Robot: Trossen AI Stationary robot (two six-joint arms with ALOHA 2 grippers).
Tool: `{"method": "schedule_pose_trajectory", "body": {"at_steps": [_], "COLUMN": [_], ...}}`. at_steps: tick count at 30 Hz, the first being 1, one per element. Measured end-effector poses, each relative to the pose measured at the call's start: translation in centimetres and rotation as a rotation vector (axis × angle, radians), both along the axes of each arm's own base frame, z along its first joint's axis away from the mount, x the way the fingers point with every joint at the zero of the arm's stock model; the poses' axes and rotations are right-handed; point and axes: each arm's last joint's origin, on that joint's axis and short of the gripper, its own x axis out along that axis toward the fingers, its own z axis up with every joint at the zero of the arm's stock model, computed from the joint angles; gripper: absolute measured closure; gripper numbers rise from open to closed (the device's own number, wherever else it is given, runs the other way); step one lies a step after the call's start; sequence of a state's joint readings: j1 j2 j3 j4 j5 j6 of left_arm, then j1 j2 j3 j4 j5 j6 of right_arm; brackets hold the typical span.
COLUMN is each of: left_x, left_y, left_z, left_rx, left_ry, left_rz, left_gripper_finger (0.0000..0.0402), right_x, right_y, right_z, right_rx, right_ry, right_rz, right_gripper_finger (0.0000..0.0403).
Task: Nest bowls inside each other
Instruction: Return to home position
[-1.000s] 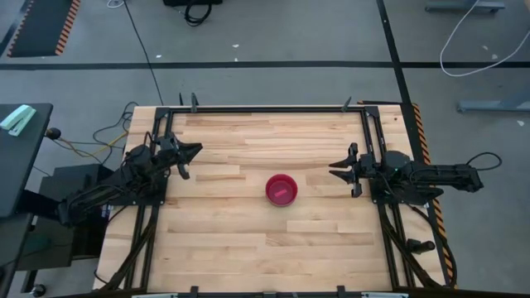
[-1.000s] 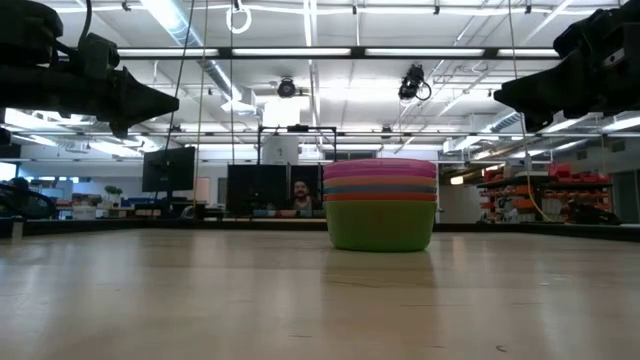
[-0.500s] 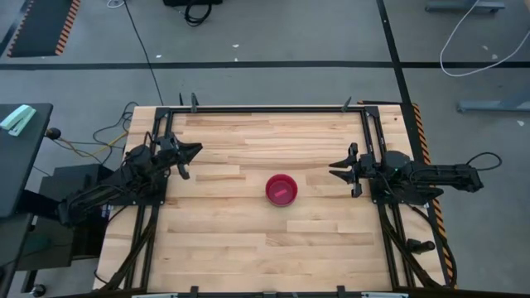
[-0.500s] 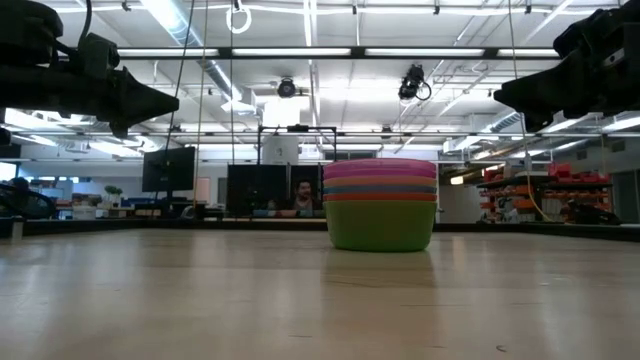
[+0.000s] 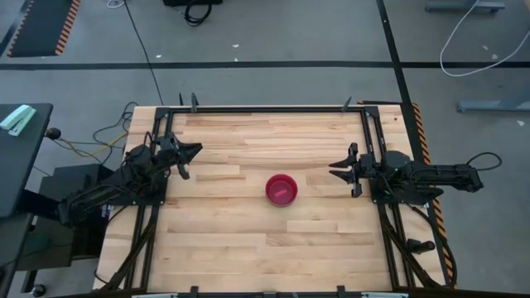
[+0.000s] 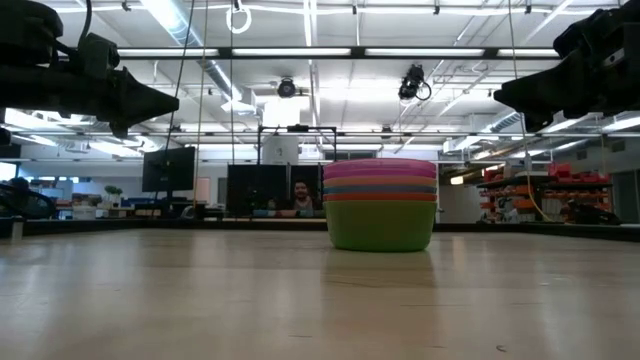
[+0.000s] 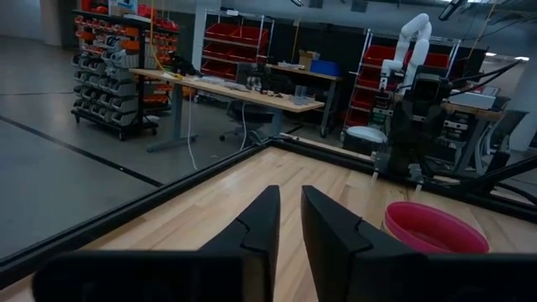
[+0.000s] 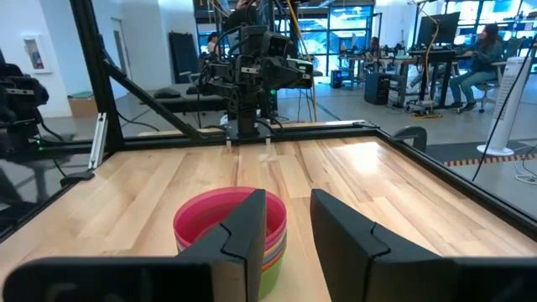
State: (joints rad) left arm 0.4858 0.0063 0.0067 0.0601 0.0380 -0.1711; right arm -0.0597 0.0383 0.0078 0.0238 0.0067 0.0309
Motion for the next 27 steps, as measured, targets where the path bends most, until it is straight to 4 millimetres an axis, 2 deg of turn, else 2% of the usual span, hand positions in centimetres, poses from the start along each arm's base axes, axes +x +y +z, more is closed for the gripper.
{"method": "schedule_pose_trajectory", "body": {"at_steps": [27], "left_x": [0.00], "left_y": [0.00], "left_z": [0.00], "left_rx": [0.000], "left_ry": [0.000], "left_rz": [0.000], "left_gripper_finger": [0.0340], "right_x": [0.00], "right_y": [0.00], "right_z": [0.00], "right_rx": [0.000], "right_ry": [0.000], "right_rz": [0.000], "right_gripper_finger": [0.0298]}}
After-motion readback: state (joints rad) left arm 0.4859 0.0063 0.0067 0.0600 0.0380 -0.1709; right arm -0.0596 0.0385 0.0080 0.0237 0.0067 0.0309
